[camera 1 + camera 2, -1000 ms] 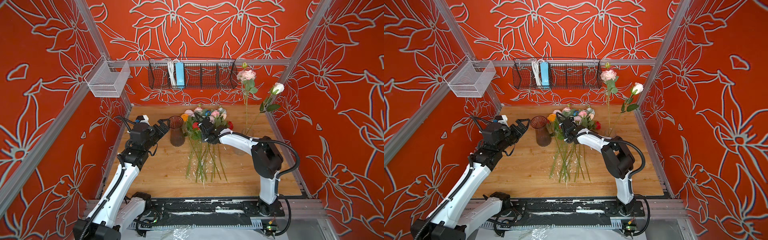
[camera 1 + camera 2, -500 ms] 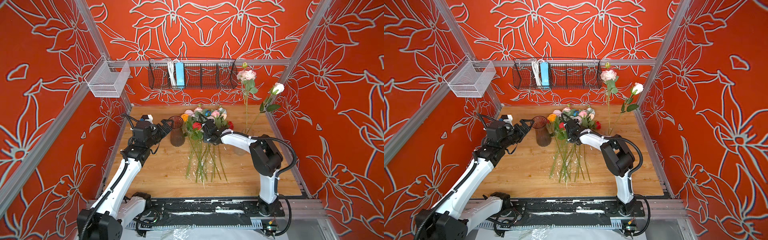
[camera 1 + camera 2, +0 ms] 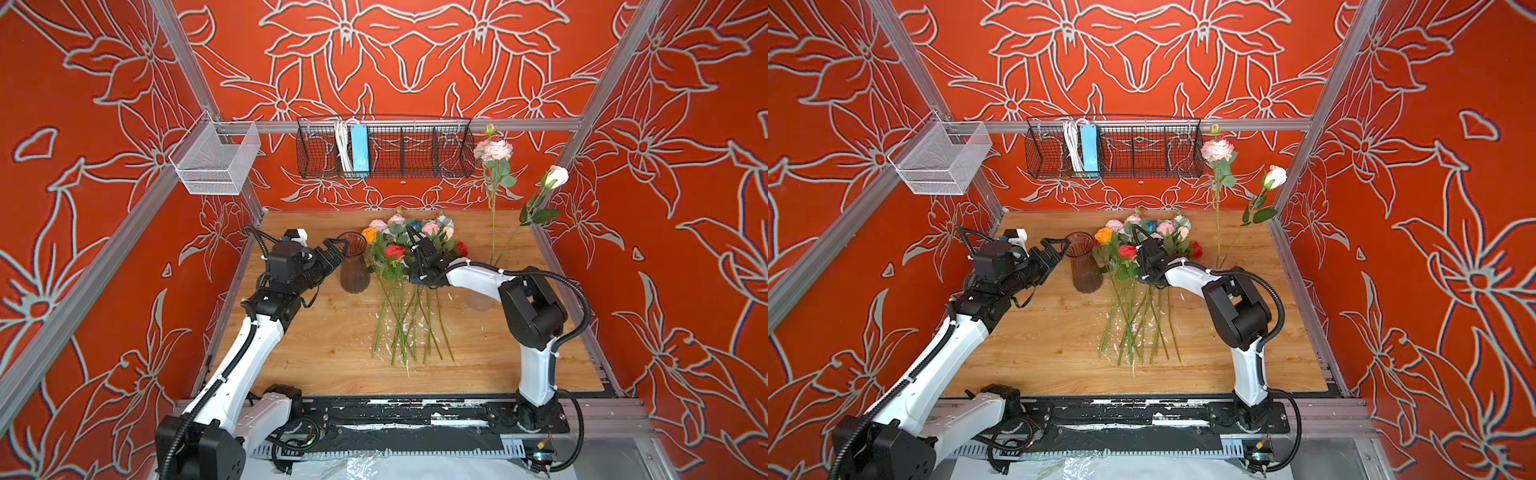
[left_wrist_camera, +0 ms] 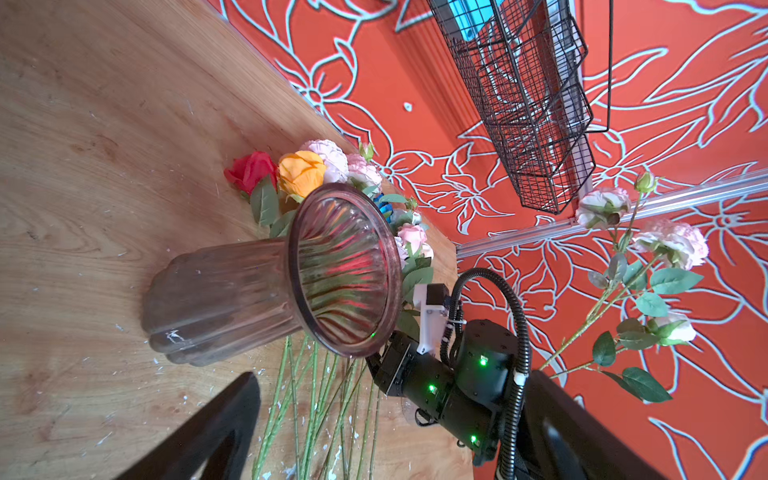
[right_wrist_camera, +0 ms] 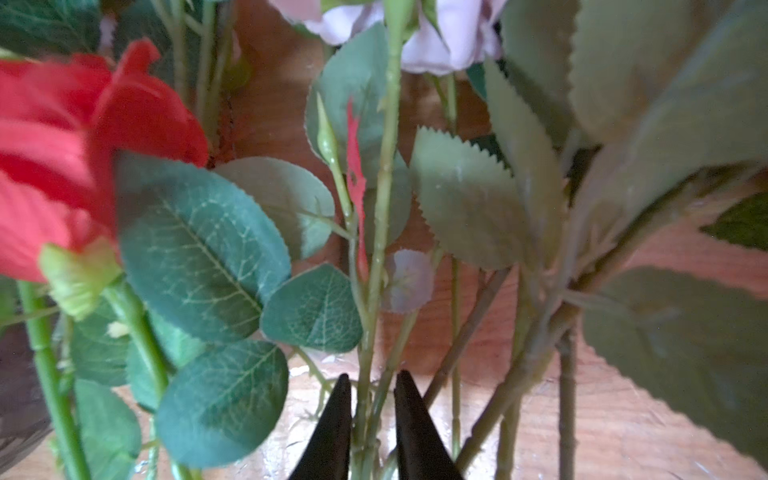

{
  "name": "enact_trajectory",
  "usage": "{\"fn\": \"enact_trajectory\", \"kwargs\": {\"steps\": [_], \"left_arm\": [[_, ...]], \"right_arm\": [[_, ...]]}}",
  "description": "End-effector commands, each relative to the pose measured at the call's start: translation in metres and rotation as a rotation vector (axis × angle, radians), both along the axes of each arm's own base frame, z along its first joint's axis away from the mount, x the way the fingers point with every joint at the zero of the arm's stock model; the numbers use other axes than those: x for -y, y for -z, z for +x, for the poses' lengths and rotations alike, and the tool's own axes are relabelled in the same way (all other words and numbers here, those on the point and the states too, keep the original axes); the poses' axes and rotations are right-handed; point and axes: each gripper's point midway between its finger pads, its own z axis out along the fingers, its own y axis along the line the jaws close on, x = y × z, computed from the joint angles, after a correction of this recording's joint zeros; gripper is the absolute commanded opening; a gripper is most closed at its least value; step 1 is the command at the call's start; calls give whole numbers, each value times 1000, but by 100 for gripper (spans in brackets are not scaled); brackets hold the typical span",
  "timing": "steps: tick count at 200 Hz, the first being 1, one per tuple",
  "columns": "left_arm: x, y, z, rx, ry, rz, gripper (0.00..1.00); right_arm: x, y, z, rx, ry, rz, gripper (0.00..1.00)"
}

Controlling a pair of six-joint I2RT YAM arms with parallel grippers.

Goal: Arrange the flowers into the vase
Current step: 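Move the right gripper to the bunch and grasp a pink rose stem, then lift the pink rose stem out of the bunch with the right gripper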

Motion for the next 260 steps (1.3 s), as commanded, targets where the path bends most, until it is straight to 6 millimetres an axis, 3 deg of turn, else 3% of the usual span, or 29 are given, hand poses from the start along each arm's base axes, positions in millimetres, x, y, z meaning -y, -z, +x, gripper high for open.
{"fn": "enact_trajectory", "kwargs": {"steps": [1,17,51,93,145,213,260], "left_arm": [[3,-20,2,49,21,-23,99],[4,-21,2,62,25,-23,99],[10,-26,4,98,59,-38,99],[37,-52,-1,217,230,-127,98],[39,-59,-6,262,241,-131,98],[39,-62,-7,270,245,-132,97],[44,-69,-12,300,276,-154,97]], "right_arm": [[0,6,-6,-28,32,60,22],[-5,5,-6,-21,21,110,21],[-3,-17,-10,18,15,142,4],[-13,-85,-22,131,-74,278,0],[-26,-153,-33,283,-185,425,0],[-37,-169,-36,311,-244,489,0],[-45,-191,-54,362,-300,524,0]]}}
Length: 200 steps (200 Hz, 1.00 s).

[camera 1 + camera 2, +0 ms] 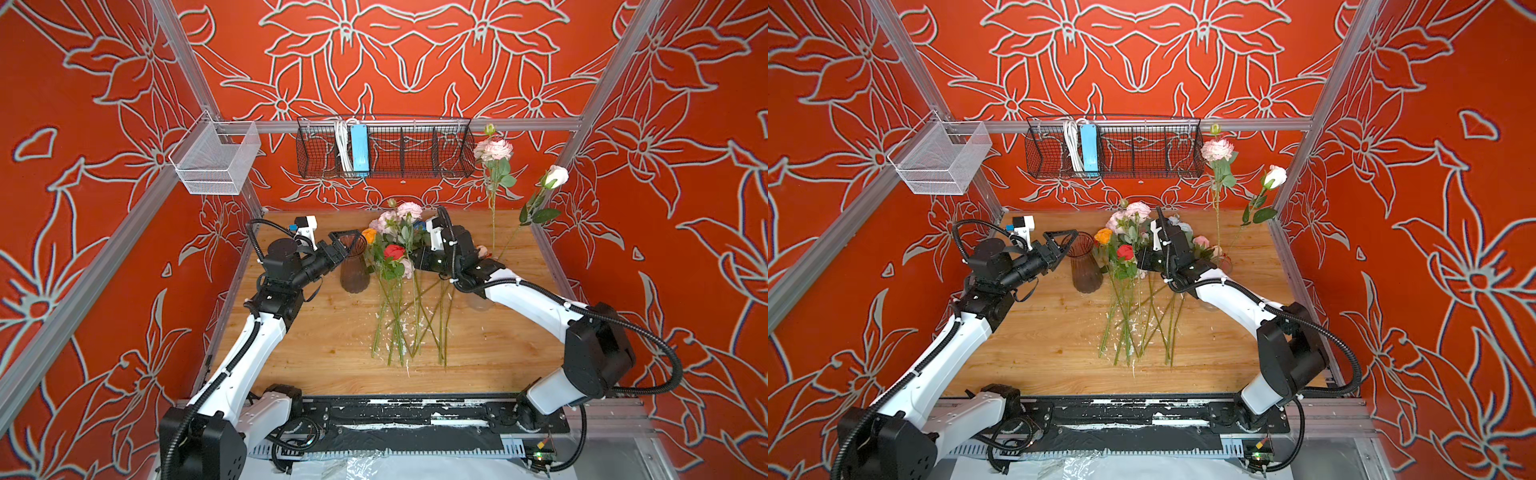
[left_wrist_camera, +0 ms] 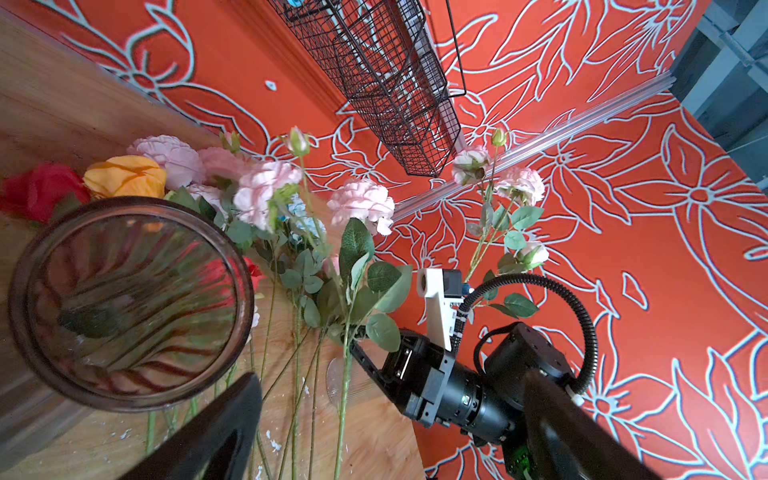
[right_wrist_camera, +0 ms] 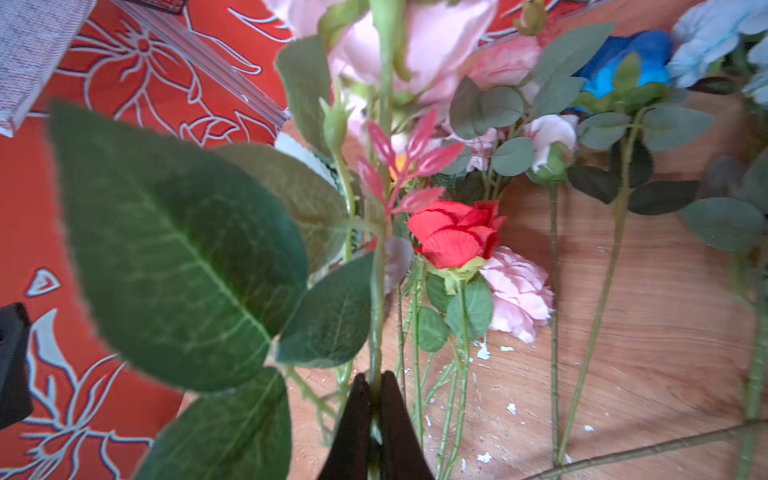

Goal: Arrange the flowers into the vase
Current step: 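Lift the pink rose stem out of the bunch with the right gripper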

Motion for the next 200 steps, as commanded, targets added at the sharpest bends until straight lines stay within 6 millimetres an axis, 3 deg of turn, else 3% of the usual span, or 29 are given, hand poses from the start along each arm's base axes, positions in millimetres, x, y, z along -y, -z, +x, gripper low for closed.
{"fn": "enact_trajectory", "kwargs": {"steps": [1,20,39,70,98,101,110,158,181,200], "left_arm": [[5,-15,-9,64,37,-30,97],[18,-18,-15,82,88,-45,97],[38,-22,-26,110,156,-25,97],[66,-32,-51,184,250,13,97],[76,-34,-60,213,283,26,97],[73,-44,-67,242,283,19,97],[74,-47,-70,254,289,14,97],[76,-55,-79,282,314,-13,97],[92,-50,-86,269,373,-20,99],[111,-45,-98,255,442,13,99]], "right_arm": [[-6,-27,-15,83,-38,41,0],[-7,-32,-31,148,-56,2,0],[5,-34,-43,196,-38,-50,0],[34,-62,-63,312,6,-84,0],[57,-86,-77,405,45,-114,0],[60,-89,-79,419,48,-122,0],[66,-98,-82,452,55,-134,0],[88,-129,-87,546,103,-231,0],[101,-148,-87,599,153,-268,0],[111,-150,-82,599,210,-299,0]]}}
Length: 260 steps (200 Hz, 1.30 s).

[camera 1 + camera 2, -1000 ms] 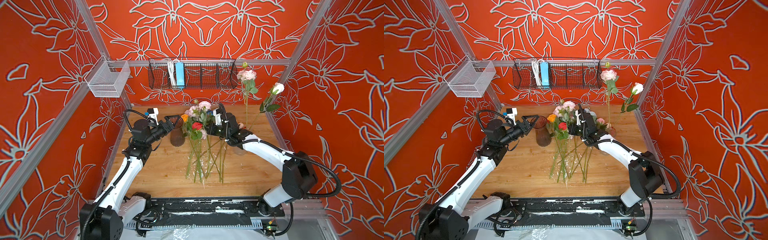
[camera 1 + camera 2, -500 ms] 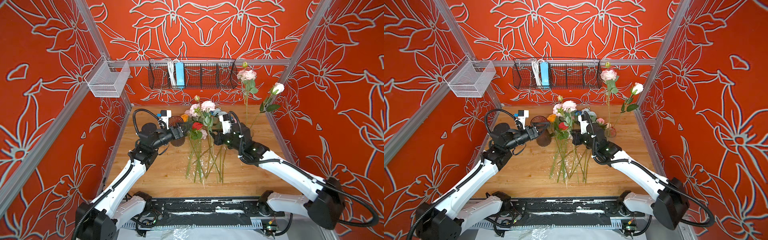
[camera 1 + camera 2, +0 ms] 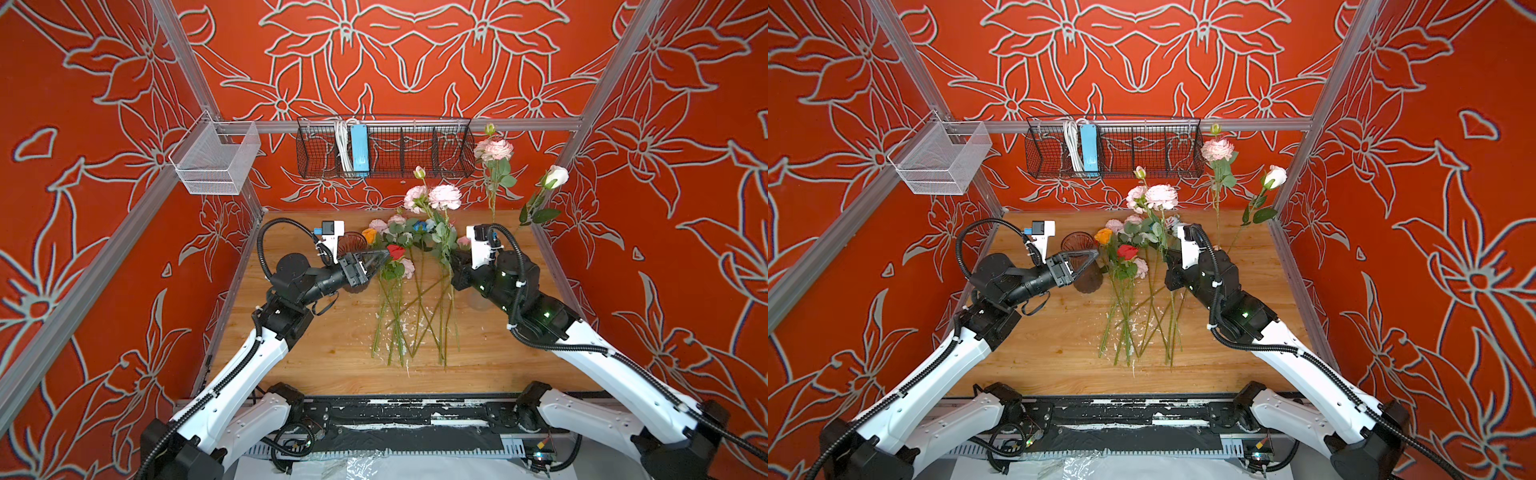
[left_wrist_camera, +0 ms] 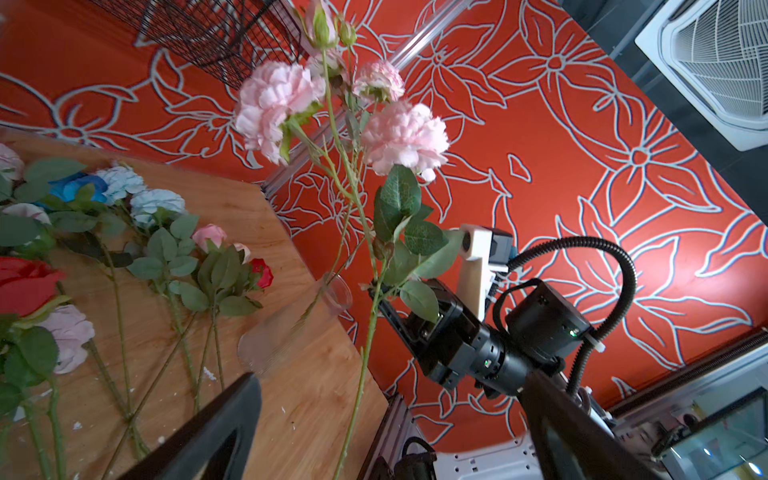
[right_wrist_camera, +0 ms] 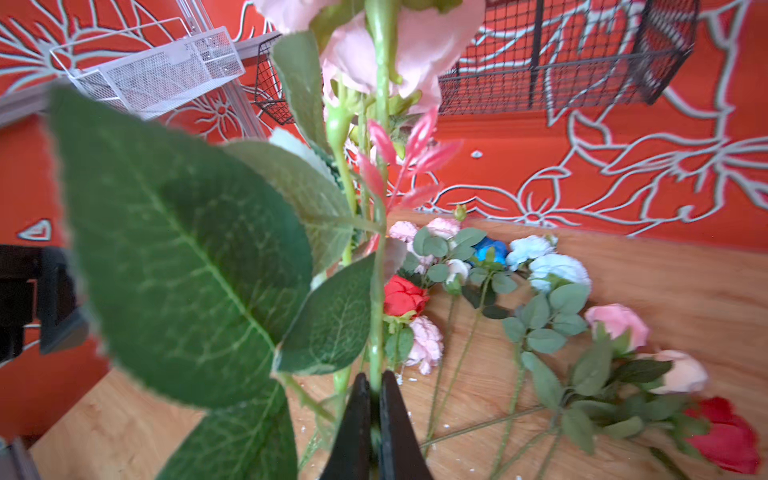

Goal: Arrange the flowers into the vase
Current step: 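Lift the pink rose stem out of the bunch with the right gripper, then carry the pink rose over the clear vase with the right gripper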

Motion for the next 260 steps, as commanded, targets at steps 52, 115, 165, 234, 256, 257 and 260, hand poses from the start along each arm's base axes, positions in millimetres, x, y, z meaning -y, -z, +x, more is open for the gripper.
{"fn": "enact_trajectory", "kwargs": {"steps": [52,115,165,234,256,257,260], "left_arm": [[37,3,-31,32,140,50,100],[37,5,-29,24,129,53,99],[36,6,-29,28,124,68,98],[36,6,-28,35,118,75,98],[35,6,-28,39,113,77,98],[35,5,-29,40,113,76,98],[35,5,-29,41,113,76,98]], "right_arm": [[29,-59,0,138,121,-37,0],[44,-83,-3,199,176,-48,0],[56,-106,1,260,250,-90,0],[66,-142,6,360,324,-120,0],[70,-156,4,406,348,-122,0],[71,-157,4,408,350,-121,0],[73,-160,3,418,359,-119,0]]}}
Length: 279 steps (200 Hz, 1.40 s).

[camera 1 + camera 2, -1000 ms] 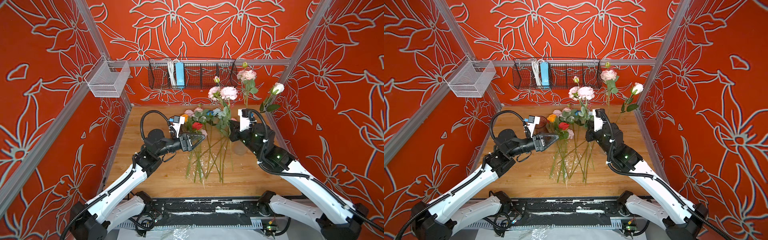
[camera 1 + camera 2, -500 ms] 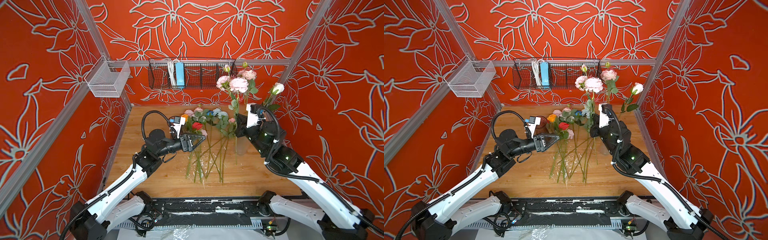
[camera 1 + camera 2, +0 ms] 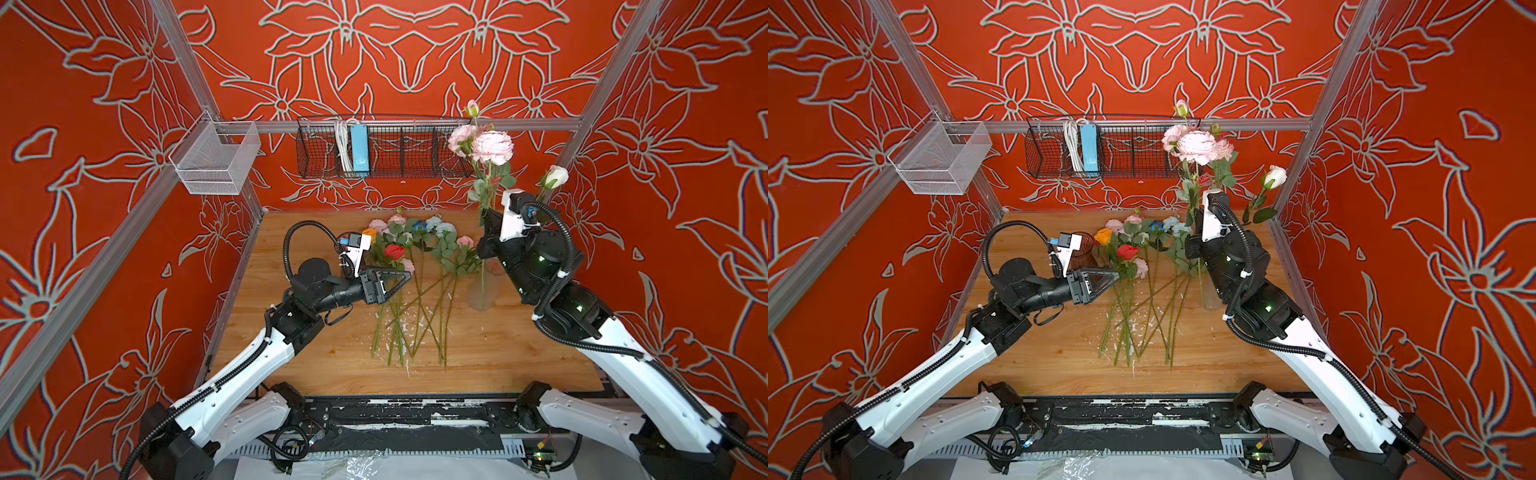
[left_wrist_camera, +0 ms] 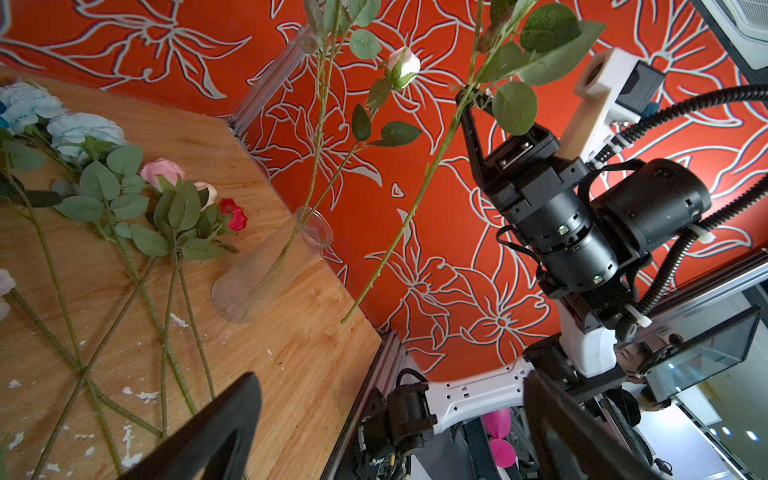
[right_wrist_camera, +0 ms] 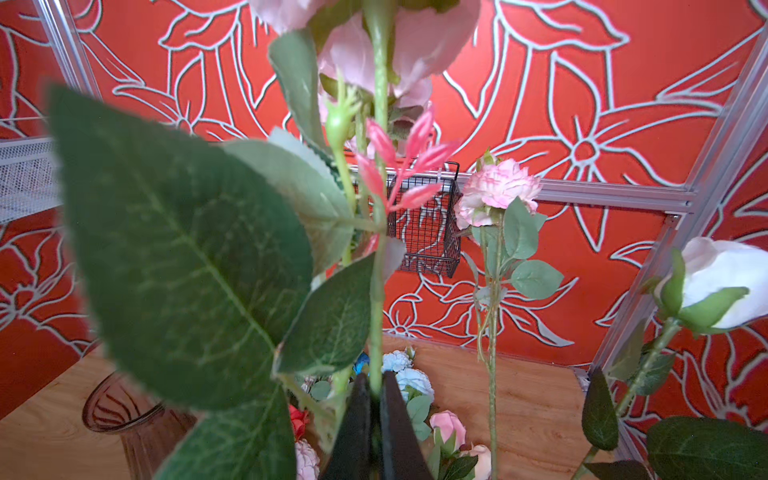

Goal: Arrange the flowers into the vase
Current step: 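Carry the pink rose over the clear vase with the right gripper, then lower the pink rose stem into the clear vase and open the right gripper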

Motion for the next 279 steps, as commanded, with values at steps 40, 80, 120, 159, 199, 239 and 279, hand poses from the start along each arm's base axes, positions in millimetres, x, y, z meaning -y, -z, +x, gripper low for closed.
{"fn": "enact_trajectory", "kwargs": {"steps": [40,80,120,159,199,239,279], "left_arm": [[-2,-18,-4,55,-4,-13,98],[-4,-19,-3,65,-15,-10,98],[-2,-14,0,56,-18,2,98],[-1,-12,1,53,-17,6,98],[-2,-13,1,59,-19,7,98],[-3,-13,1,64,-25,11,98],[-2,-12,2,58,-22,11,98]], "right_arm": [[35,-80,-11,273,152,-1,0],[67,-101,2,347,261,36,0],[81,-83,32,326,315,54,0],[94,-54,50,309,333,95,0],[97,-20,59,259,341,110,0],[100,37,52,151,336,141,0],[109,93,42,48,372,130,13]]}}
